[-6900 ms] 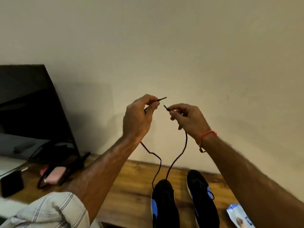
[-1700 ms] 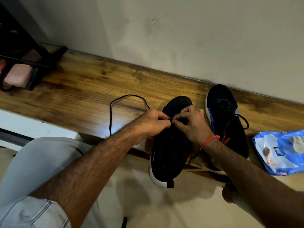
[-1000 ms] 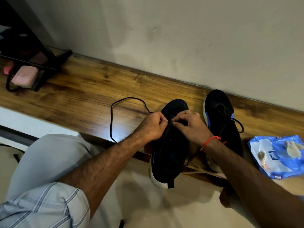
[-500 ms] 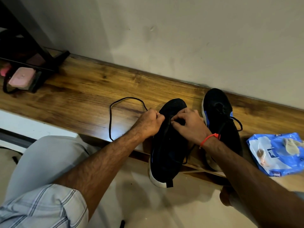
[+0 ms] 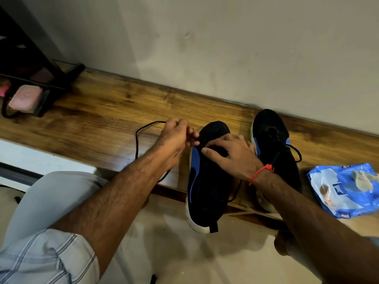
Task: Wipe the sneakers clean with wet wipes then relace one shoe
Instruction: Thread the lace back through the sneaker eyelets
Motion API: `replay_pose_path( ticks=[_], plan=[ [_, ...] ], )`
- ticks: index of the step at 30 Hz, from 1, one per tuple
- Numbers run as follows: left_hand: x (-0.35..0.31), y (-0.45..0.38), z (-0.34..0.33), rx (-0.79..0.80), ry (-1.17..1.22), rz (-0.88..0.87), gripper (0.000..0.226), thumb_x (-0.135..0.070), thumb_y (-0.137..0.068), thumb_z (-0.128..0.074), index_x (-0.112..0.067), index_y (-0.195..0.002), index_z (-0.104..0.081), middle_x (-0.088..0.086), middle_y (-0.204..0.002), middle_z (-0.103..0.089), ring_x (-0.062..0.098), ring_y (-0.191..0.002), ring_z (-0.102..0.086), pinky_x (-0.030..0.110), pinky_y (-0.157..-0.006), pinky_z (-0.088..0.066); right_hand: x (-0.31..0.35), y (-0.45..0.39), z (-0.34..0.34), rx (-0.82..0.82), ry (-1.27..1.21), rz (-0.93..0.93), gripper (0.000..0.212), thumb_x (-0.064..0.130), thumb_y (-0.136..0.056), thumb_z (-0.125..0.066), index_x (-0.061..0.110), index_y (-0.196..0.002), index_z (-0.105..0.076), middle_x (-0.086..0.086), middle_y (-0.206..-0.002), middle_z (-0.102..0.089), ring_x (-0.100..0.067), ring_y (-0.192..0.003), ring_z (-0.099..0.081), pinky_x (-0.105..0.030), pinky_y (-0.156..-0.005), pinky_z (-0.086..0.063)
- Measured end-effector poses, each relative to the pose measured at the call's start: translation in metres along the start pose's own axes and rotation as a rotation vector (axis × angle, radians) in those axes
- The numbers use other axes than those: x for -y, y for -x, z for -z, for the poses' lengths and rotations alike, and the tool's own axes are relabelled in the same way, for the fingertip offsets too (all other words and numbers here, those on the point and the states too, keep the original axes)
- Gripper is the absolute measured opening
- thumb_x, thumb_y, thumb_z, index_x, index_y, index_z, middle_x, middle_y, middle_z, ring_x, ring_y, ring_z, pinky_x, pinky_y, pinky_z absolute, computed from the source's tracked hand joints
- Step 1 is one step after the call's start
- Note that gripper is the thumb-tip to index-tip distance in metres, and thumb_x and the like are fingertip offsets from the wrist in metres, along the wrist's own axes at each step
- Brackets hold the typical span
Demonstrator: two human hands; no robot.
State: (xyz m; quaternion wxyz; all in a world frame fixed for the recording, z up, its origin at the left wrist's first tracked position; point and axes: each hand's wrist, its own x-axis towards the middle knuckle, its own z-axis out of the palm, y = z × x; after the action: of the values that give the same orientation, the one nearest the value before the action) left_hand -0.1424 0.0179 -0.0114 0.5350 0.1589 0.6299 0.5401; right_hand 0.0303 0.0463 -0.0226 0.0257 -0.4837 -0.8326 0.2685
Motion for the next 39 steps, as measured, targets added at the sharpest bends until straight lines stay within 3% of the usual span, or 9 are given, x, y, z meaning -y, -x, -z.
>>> replay_pose_path(
  ticks=[5,8,11,15,21,27,32,36,39],
  plan=[
    [-0.034,-0.003,0.018,-0.139,0.124,-0.157,0.007,-0.011,-0.106,-0.050,-0.011,-0.102,-0.056,-0.002,-0.067,-0.048,0.008,-0.061,-0.054,0.037,-0.075,-0.063,0.002,0.001,0.002,0.031,0.042,-0.006,0.046,0.076,-0.087,-0.040,0.048,-0.117,-0.060,0.010,-0.130,-0.049,-0.018,-0.130,-0.032,-0.052,-0.112,-0.018],
    [-0.023,0.001,0.023,-0.136,-0.439,-0.304,0.008,-0.026,-0.103,-0.057,-0.023,-0.109,-0.061,-0.009,-0.086,-0.061,0.007,-0.073,-0.059,0.034,-0.067,-0.057,0.003,0.000,0.003,0.038,0.029,-0.012,0.042,0.071,-0.089,-0.043,0.047,-0.119,-0.060,0.010,-0.132,-0.049,-0.019,-0.131,-0.031,-0.052,-0.112,-0.018],
    [0.005,0.001,0.021,0.081,-0.892,-0.249,0.026,-0.047,-0.094,-0.066,-0.032,-0.116,-0.063,-0.010,-0.107,-0.064,0.009,-0.094,-0.061,0.033,-0.079,-0.053,0.004,0.000,0.002,0.036,0.040,-0.011,0.040,0.066,-0.091,-0.044,0.047,-0.123,-0.059,0.008,-0.131,-0.049,-0.021,-0.130,-0.032,-0.053,-0.111,-0.020],
    [0.022,0.002,0.017,0.105,-1.307,-0.435,0.014,-0.034,-0.093,-0.070,-0.035,-0.107,-0.073,-0.007,-0.110,-0.068,0.014,-0.106,-0.062,0.038,-0.086,-0.054,0.005,0.000,0.002,0.030,0.040,-0.005,0.036,0.063,-0.092,-0.045,0.048,-0.122,-0.059,0.009,-0.130,-0.048,-0.020,-0.130,-0.031,-0.054,-0.111,-0.020],
    [0.020,-0.008,0.018,0.136,-1.234,-0.398,0.012,-0.024,-0.097,-0.065,-0.035,-0.094,-0.065,-0.005,-0.104,-0.068,0.014,-0.098,-0.063,0.038,-0.087,-0.054,0.003,0.001,0.002,0.040,0.053,-0.010,0.037,0.061,-0.093,-0.045,0.047,-0.124,-0.059,0.011,-0.132,-0.047,-0.019,-0.131,-0.030,-0.052,-0.112,-0.020],
    [0.020,-0.006,0.015,0.344,-1.200,-0.409,0.027,-0.028,-0.097,-0.066,-0.026,-0.124,-0.071,-0.003,-0.115,-0.070,0.006,-0.098,-0.061,0.028,-0.086,-0.052,0.004,0.000,0.001,0.038,0.074,-0.008,0.042,0.065,-0.092,-0.042,0.046,-0.125,-0.059,0.008,-0.129,-0.048,-0.020,-0.129,-0.033,-0.053,-0.110,-0.022],
    [0.001,-0.002,0.021,0.081,-1.077,-0.424,0.019,-0.022,-0.104,-0.054,-0.024,-0.093,-0.071,-0.010,-0.080,-0.067,0.005,-0.070,-0.061,0.018,-0.059,-0.047,0.003,0.000,0.001,0.036,0.071,-0.014,0.037,0.062,-0.092,-0.044,0.048,-0.122,-0.060,0.010,-0.129,-0.047,-0.018,-0.130,-0.031,-0.052,-0.112,-0.020],
    [-0.039,-0.005,0.036,-0.220,-0.784,-0.643,0.022,-0.023,-0.106,-0.049,-0.022,-0.094,-0.068,-0.013,-0.076,-0.060,-0.001,-0.066,-0.054,0.018,-0.058,-0.045,0.002,0.001,0.001,0.032,0.073,-0.011,0.037,0.061,-0.093,-0.044,0.047,-0.123,-0.061,0.010,-0.131,-0.046,-0.017,-0.131,-0.030,-0.052,-0.112,-0.019],
    [-0.028,-0.007,0.032,-0.061,-0.884,-0.588,0.019,-0.035,-0.103,-0.055,-0.023,-0.103,-0.070,-0.008,-0.091,-0.064,0.004,-0.079,-0.058,0.021,-0.067,-0.044,0.003,0.001,0.001,0.032,0.073,-0.009,0.037,0.061,-0.093,-0.044,0.047,-0.123,-0.060,0.010,-0.131,-0.046,-0.018,-0.131,-0.030,-0.052,-0.112,-0.019]
  ],
)
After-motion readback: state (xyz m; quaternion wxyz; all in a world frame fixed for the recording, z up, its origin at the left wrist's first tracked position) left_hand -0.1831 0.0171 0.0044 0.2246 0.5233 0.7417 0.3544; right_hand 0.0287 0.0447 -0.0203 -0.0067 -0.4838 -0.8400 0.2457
